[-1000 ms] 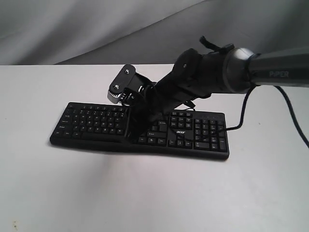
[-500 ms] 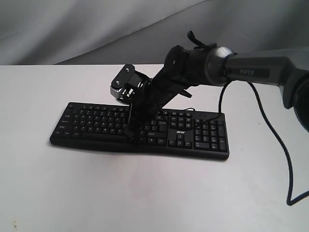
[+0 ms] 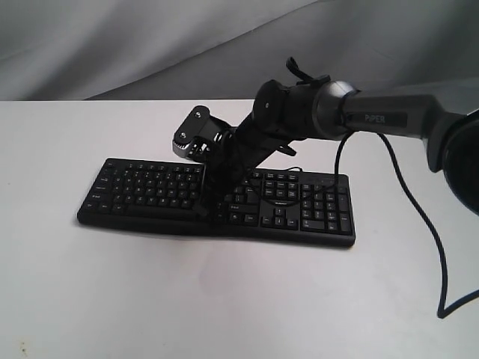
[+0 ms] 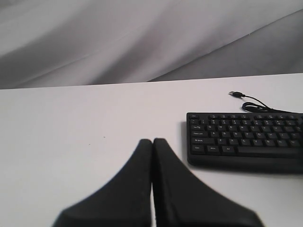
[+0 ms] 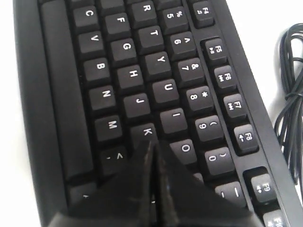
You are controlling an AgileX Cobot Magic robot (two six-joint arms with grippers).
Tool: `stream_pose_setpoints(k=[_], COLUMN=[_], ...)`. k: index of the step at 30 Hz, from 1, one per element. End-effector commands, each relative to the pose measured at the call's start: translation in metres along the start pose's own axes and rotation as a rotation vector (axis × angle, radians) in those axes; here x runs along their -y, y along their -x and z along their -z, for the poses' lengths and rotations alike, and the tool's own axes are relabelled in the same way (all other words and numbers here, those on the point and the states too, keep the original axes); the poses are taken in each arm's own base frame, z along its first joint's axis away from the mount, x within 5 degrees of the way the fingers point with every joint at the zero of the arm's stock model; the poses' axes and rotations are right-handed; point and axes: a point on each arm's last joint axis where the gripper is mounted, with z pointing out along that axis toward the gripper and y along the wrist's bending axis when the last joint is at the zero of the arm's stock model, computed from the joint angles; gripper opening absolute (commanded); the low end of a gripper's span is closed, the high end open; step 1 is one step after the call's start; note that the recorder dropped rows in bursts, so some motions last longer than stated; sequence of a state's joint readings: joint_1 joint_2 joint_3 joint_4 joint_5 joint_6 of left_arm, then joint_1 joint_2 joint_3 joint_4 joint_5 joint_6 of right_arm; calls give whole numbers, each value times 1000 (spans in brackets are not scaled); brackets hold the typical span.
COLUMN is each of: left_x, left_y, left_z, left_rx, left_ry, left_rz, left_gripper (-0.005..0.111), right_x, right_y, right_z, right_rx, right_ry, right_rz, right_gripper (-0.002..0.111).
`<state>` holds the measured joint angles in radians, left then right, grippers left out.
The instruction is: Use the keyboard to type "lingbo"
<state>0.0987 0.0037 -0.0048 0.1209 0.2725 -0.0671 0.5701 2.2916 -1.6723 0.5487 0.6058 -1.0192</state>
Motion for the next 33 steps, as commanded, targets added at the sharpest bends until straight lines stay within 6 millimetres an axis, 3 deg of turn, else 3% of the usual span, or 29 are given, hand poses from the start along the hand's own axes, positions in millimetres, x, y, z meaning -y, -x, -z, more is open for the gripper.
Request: stream_pose_setpoints(k=[1, 16, 23, 33], left_x=[0, 0, 0, 0], left_y=[-1, -1, -1, -1], left_z=[0, 0, 0, 0], left_rx=[6, 6, 6, 6], left_ry=[-1, -1, -1, -1], left_rz=[6, 6, 6, 6], left_gripper=[1, 1, 1, 1], right_x=[3, 3, 3, 6], right_y=[1, 1, -6, 23], right_z=[0, -1, -10, 5], right_rx=[9, 12, -12, 58], right_ry=[-15, -17, -6, -23], right_rz=[7, 3, 4, 38], right_gripper=[0, 0, 0, 0])
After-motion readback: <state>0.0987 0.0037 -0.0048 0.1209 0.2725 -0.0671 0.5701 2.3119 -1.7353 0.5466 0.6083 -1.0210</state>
